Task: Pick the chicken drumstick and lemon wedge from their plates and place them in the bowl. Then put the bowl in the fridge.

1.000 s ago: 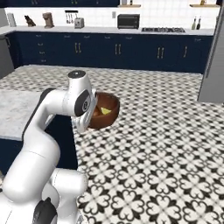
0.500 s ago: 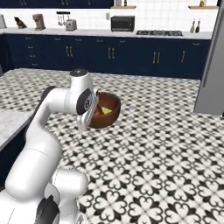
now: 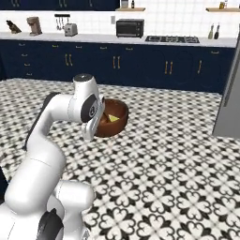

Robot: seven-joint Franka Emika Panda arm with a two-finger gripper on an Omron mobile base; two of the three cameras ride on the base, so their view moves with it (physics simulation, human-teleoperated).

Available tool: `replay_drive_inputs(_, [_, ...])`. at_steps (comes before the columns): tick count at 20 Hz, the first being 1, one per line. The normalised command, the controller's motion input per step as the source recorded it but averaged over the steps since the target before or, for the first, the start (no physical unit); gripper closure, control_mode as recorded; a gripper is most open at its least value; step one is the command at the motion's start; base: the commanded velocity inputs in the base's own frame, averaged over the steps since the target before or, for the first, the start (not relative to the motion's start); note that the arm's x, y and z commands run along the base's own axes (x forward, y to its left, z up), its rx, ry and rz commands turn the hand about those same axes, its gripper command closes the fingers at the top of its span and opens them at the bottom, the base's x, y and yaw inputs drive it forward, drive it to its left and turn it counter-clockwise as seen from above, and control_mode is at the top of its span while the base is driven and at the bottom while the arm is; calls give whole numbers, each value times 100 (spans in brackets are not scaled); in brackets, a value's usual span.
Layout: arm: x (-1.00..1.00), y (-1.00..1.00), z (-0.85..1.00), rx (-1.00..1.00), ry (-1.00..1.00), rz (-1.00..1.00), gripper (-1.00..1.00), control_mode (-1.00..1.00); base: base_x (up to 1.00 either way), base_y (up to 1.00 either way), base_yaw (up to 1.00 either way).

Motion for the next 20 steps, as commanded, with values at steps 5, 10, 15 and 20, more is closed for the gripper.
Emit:
replay_drive_inputs(5, [0, 0, 0, 0, 0, 0, 100, 100, 100, -23, 0])
replay_drive_inputs(10, [0, 0, 0, 0, 0, 0, 100, 100, 100, -23, 0])
replay_drive_inputs(15, [0, 0, 0, 0, 0, 0, 100, 100, 100, -14, 0])
replay_drive_inputs(20, [0, 0, 0, 0, 0, 0, 100, 100, 100, -3, -3])
